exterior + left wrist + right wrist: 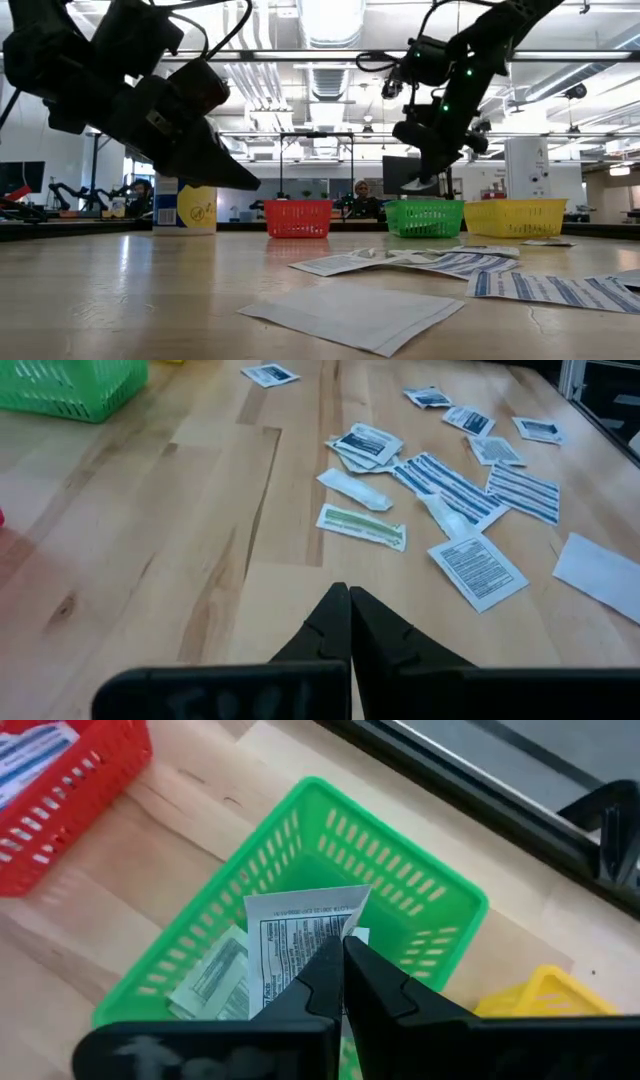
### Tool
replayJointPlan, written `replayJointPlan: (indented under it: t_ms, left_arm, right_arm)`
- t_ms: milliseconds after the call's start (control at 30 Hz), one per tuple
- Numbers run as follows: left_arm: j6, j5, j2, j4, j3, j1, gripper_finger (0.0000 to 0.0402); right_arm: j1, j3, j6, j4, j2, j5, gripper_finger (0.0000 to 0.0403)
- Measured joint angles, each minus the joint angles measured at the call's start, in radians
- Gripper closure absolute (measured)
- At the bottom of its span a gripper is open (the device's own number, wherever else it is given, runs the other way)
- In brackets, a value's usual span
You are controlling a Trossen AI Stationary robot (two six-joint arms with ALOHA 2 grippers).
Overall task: Pick & Place First Aid Supplies
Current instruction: Put the alcohol pad in the green bin, then put the green bandage in the yellow bin
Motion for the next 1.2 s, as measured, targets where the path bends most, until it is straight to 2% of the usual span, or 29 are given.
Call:
replayJointPlan:
  t_ms: [567,1000,1200]
  left_arm:
    - [-0.002,0.000,0.001,0.007,-0.005,0.000,0.0401]
    - [-0.002,0.018,0.002,0.003,0.030,0.000,0.0401]
    - [-0.002,0.047,0.002,-0.010,0.030,0.000,0.0401]
  right_arm:
    - [0.000,-0.025,0.045,0.025,0.104,-0.019,0.0389]
    - [0.000,-0.023,0.013,0.033,0.096,-0.023,0.0285]
    - [0.009,-0.022,0.048,-0.004,0.031,-0.144,0.0259]
